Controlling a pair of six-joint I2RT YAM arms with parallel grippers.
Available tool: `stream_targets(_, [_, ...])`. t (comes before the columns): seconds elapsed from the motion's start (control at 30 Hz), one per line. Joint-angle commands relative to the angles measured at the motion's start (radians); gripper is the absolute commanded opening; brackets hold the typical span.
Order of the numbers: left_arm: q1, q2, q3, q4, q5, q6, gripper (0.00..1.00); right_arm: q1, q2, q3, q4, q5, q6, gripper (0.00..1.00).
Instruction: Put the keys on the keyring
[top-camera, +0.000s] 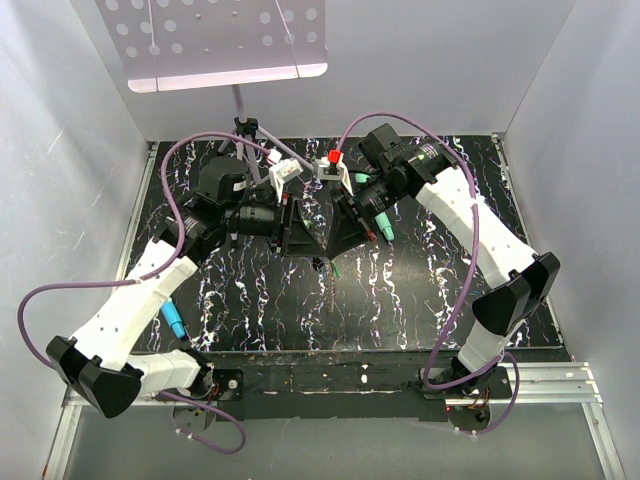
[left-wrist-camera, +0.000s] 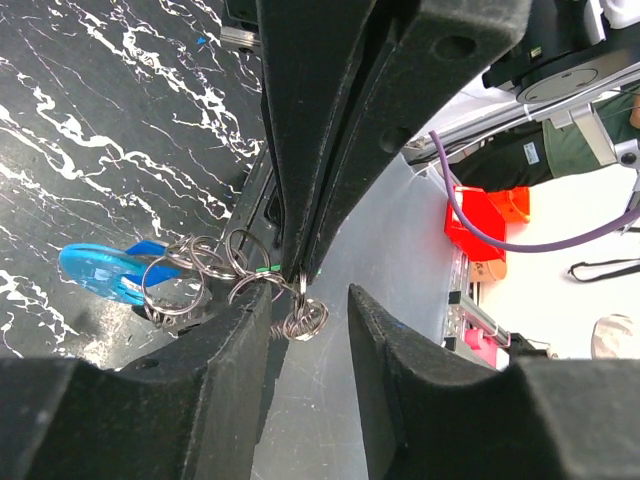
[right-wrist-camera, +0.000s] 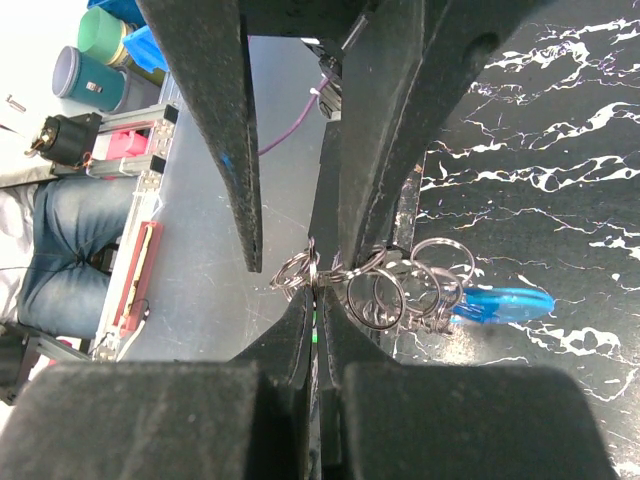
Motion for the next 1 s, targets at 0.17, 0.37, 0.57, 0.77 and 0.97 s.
stream_targets(0.17, [-0.019,0.016,0.051,-0.011,0.034,0.007,0.25,0.007,-0.001,0.024,-0.008,-0.047,0.0,0.01])
stream_targets(0.37, [-0.019,0.022,0.048,-0.011,0.045,0.007,0.01,0.01,-0.003,0.024,-0.008,-0.046,-0.001,0.01])
stream_targets(0.57, [-0.019,0.012,0.043,-0.017,0.037,0.022,0.0,0.01,-0.01,0.021,-0.003,-0.047,0.005,0.01])
stream_targets(0.77, [-0.017,-0.088,-0.027,0.141,-0.001,-0.021,0.0,-0.007,-0.036,0.049,-0.009,-0.062,0.019,0.46])
stream_targets(0.97, [-0.019,-0.284,-0.387,0.861,-0.069,-0.277,0.0,-0.086,-0.076,0.141,-0.023,-0.122,0.033,0.59])
